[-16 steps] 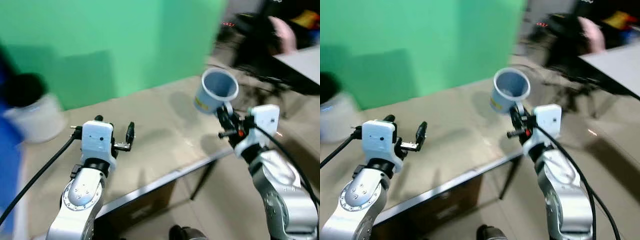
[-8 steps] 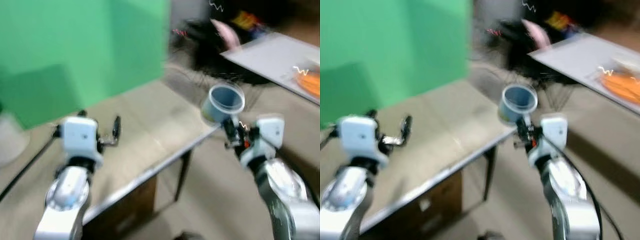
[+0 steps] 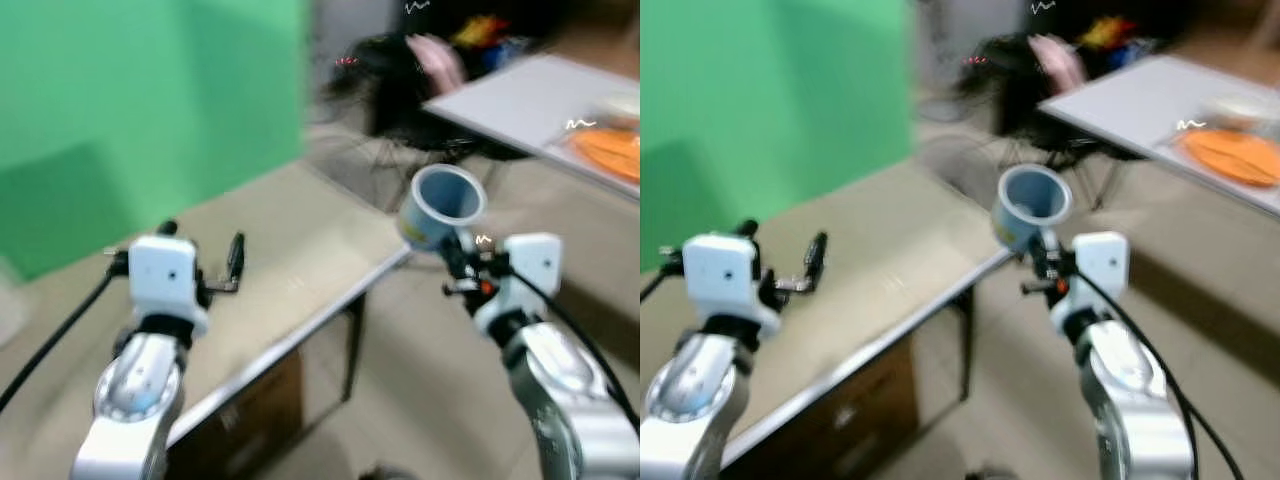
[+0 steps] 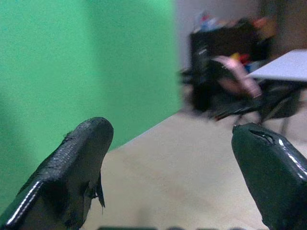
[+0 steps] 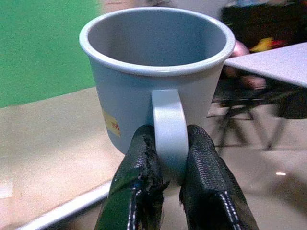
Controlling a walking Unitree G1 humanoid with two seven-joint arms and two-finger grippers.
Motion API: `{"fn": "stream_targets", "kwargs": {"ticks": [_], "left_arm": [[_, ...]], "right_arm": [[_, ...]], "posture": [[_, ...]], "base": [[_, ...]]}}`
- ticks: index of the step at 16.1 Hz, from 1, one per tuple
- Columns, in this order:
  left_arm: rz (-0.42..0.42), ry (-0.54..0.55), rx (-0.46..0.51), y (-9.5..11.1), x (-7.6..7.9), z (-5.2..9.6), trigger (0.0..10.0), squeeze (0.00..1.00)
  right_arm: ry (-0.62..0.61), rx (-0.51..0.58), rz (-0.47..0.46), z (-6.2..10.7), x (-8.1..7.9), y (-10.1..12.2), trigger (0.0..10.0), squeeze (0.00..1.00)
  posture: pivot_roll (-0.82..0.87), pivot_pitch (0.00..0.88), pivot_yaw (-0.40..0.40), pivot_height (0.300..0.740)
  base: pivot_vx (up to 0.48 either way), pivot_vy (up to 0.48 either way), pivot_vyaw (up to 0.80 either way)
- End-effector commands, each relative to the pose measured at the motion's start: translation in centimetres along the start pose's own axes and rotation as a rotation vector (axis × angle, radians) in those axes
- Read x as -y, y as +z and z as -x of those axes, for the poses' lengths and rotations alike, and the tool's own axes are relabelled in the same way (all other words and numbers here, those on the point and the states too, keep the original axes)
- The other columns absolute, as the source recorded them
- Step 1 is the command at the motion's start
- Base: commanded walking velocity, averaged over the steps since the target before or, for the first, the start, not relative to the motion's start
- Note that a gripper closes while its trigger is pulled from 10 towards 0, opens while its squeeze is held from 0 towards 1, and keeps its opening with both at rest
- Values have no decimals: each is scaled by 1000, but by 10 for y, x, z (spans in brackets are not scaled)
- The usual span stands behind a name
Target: Setting the table
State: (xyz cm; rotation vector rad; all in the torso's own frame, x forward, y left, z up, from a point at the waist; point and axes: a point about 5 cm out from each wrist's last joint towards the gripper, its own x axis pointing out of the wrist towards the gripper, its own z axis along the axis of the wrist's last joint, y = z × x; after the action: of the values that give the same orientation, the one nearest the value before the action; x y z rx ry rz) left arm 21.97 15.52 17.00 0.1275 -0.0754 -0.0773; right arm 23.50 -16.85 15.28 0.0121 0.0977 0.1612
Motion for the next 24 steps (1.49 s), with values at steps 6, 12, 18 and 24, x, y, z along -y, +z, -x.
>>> {"fn": "stream_targets", "kwargs": {"ticks": [6, 12, 18, 24], "left_arm": [[12, -54, -14, -4, 10, 2, 10000, 0], [20, -86, -14, -6, 15, 2, 10000, 0], [28, -111, -17, -7, 18, 2, 10000, 0], [30, -63, -27, -7, 12, 3, 10000, 0]], "right_arm": [[-4, 25, 35, 3, 2, 6, 10000, 0], [-12, 22, 27, 5, 1, 5, 10000, 0], [-22, 19, 22, 7, 1, 3, 10000, 0], [-8, 17, 44, 3, 0, 3, 10000, 0]], "posture": [[-127, 0, 6, 740], [-131, 0, 9, 740], [-134, 0, 17, 740], [-116, 0, 9, 740]], "base": [[358, 0, -133], [331, 0, 0], [331, 0, -267], [0, -49, 0]]}}
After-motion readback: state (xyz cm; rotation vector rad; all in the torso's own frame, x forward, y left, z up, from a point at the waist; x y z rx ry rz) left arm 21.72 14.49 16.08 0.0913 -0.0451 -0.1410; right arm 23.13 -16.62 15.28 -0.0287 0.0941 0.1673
